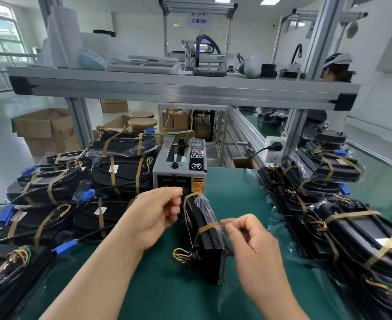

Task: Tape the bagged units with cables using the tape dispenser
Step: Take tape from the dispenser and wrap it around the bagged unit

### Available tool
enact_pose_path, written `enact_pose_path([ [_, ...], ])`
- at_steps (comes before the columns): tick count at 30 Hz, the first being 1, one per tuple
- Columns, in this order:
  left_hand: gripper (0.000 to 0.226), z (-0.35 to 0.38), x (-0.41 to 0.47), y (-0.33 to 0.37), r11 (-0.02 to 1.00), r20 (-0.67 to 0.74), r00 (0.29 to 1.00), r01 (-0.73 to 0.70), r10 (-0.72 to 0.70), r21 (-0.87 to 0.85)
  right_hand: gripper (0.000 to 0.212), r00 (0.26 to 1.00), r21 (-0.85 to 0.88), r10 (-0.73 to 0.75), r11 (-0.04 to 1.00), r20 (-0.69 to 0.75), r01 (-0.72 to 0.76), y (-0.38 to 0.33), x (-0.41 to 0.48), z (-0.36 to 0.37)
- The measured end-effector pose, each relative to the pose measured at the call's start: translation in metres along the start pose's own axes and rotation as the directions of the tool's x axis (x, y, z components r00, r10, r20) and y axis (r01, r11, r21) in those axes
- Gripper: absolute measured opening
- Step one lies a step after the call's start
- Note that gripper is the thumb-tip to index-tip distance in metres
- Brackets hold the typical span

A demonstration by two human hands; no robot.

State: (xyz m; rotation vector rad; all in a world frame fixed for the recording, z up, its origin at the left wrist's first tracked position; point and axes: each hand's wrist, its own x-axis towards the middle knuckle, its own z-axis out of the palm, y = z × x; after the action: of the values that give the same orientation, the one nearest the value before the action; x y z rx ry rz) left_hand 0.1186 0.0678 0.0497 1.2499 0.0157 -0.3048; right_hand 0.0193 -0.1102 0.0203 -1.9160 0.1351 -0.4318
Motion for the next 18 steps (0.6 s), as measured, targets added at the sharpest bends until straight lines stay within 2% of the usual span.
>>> enact_pose_path([
  [2, 0.026, 0.001, -0.026, 0.004, 0.979, 0.203, 0.979, -0.009, -0.033, 0.205, 0.019, 1.000, 0.017, 0.021, 1.000, 0.010, -0.021, -0.002, 0.000, 0.000],
  [3, 0.025, 0.004, -0.035, 0.003, 0.951, 0.251, 0.966, -0.018, -0.063, 0.308, 0.017, 1.000, 0.020, 0.021, 1.000, 0.013, -0.021, -0.004, 0.000, 0.000],
  [6, 0.019, 0.015, -0.048, 0.002, 0.856, 0.269, 0.960, -0.077, -0.075, 0.511, 0.015, 1.000, 0.020, 0.015, 1.000, 0.008, -0.015, -0.006, 0.000, 0.000],
  [9, 0.016, 0.023, -0.047, 0.003, 0.797, 0.285, 0.958, -0.140, -0.042, 0.588, 0.014, 1.000, 0.016, 0.026, 1.000, 0.012, -0.026, -0.007, 0.001, 0.001],
  [18, 0.018, 0.031, -0.037, 0.001, 0.709, 0.265, 0.963, -0.152, -0.050, 0.688, 0.016, 0.999, 0.034, 0.040, 0.999, 0.010, -0.041, -0.009, 0.001, 0.000],
])
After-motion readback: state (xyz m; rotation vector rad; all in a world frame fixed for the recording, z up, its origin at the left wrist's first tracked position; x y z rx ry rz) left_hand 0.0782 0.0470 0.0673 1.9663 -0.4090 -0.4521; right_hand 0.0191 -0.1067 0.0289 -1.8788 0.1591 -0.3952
